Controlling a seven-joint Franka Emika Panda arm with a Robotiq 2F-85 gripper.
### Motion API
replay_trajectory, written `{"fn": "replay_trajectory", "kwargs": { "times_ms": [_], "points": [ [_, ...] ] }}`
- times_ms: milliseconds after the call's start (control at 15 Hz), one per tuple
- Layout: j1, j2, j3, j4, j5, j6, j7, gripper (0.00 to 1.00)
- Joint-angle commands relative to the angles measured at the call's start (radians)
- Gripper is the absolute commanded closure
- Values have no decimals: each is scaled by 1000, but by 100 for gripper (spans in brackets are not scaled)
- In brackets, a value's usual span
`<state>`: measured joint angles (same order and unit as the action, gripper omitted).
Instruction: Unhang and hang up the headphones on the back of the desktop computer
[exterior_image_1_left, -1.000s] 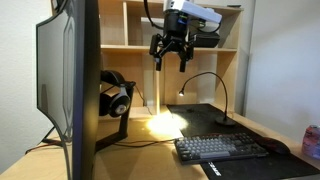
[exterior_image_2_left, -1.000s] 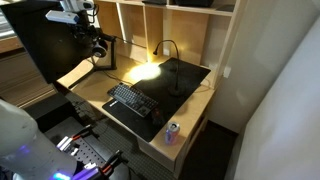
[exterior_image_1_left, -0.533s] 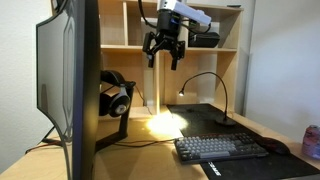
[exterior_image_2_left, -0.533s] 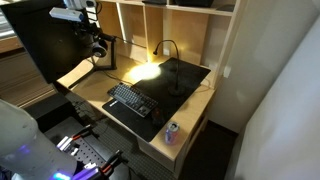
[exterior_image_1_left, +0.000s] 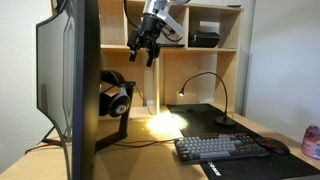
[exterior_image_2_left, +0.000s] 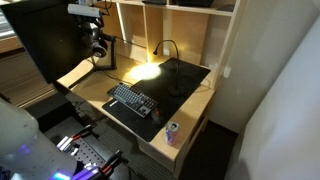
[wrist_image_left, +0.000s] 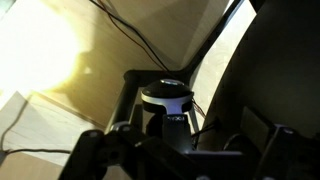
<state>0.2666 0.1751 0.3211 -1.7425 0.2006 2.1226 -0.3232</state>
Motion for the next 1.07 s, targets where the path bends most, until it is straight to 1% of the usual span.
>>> {"fn": "replay_trajectory", "kwargs": {
  "times_ms": [0, 67, 200, 267, 333, 400, 533, 733, 1000],
  "points": [
    [13, 28, 2, 39, -9, -3, 5, 0],
    [23, 49, 5, 67, -16, -4, 11, 0],
    [32, 64, 8, 87, -20, -3, 16, 0],
    [39, 83, 3, 91, -47, -16, 26, 0],
    [50, 100, -2, 84, -84, 22, 41, 0],
    [55, 123, 2, 87, -95, 59, 40, 0],
    [81, 172, -4, 93, -187, 150, 54, 0],
    [108, 239, -10, 110, -271, 271, 77, 0],
    [123, 280, -15, 124, -296, 368, 123, 0]
  ]
}}
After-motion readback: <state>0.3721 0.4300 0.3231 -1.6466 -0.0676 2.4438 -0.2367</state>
